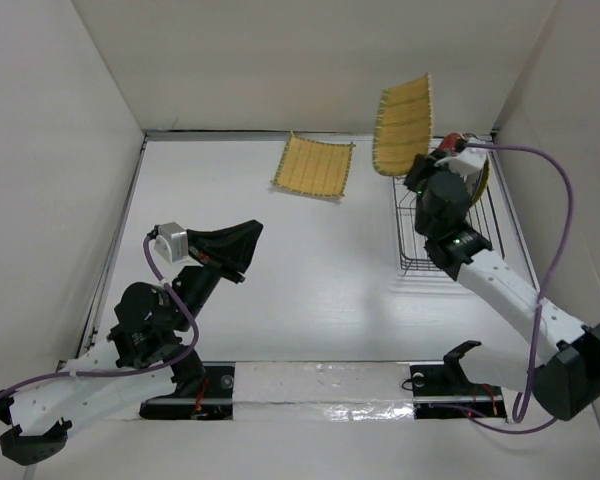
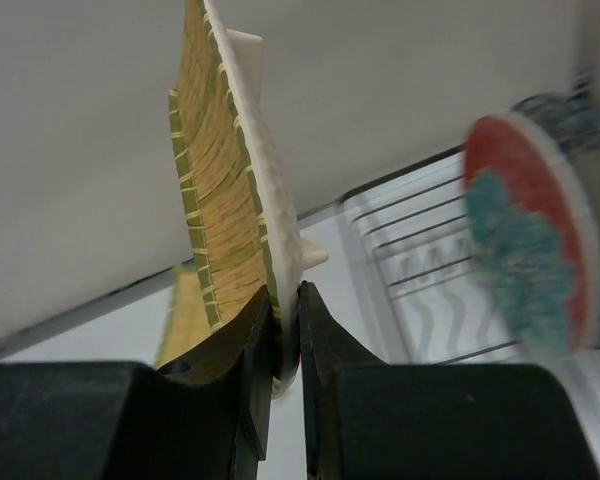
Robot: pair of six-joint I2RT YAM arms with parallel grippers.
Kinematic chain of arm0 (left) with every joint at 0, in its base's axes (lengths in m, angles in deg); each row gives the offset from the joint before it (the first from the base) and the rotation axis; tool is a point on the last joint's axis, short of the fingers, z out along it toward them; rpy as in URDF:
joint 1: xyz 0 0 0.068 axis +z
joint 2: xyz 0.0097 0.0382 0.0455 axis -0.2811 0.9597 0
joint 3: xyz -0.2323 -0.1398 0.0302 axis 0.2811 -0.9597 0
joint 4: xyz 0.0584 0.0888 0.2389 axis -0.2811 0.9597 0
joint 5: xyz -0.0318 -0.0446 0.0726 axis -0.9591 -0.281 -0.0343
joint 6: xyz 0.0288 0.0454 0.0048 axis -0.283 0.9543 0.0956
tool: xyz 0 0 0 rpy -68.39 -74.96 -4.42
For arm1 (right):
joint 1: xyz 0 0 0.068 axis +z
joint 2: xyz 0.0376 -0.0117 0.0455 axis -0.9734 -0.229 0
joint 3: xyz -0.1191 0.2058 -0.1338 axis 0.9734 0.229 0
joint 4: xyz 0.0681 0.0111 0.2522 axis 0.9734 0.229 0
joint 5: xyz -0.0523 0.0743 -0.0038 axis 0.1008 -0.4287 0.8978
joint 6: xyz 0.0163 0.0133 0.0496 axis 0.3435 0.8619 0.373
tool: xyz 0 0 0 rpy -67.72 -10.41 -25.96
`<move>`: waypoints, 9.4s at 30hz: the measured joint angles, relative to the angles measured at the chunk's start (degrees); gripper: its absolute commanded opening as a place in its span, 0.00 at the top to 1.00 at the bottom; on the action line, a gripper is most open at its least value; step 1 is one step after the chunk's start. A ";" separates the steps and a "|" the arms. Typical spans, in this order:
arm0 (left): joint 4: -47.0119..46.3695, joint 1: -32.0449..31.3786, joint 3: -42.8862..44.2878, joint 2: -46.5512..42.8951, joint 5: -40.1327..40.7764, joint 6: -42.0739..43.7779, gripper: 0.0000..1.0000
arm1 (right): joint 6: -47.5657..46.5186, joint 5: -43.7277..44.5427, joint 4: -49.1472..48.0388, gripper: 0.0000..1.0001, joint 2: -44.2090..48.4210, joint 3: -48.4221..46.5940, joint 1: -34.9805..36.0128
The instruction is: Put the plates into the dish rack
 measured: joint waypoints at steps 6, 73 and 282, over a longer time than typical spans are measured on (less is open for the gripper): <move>0.00 0.00 0.00 0.50 -0.11 0.00 0.89 | -10.21 -0.83 10.38 1.00 7.21 -0.72 -13.46; 0.00 0.00 -0.07 1.53 -0.55 -0.02 0.86 | -29.81 3.80 7.23 1.00 -23.82 -4.92 -15.37; 8.61 7.69 3.34 11.89 -22.21 -8.17 0.23 | -24.30 -17.22 -22.73 1.00 -10.58 2.05 -13.79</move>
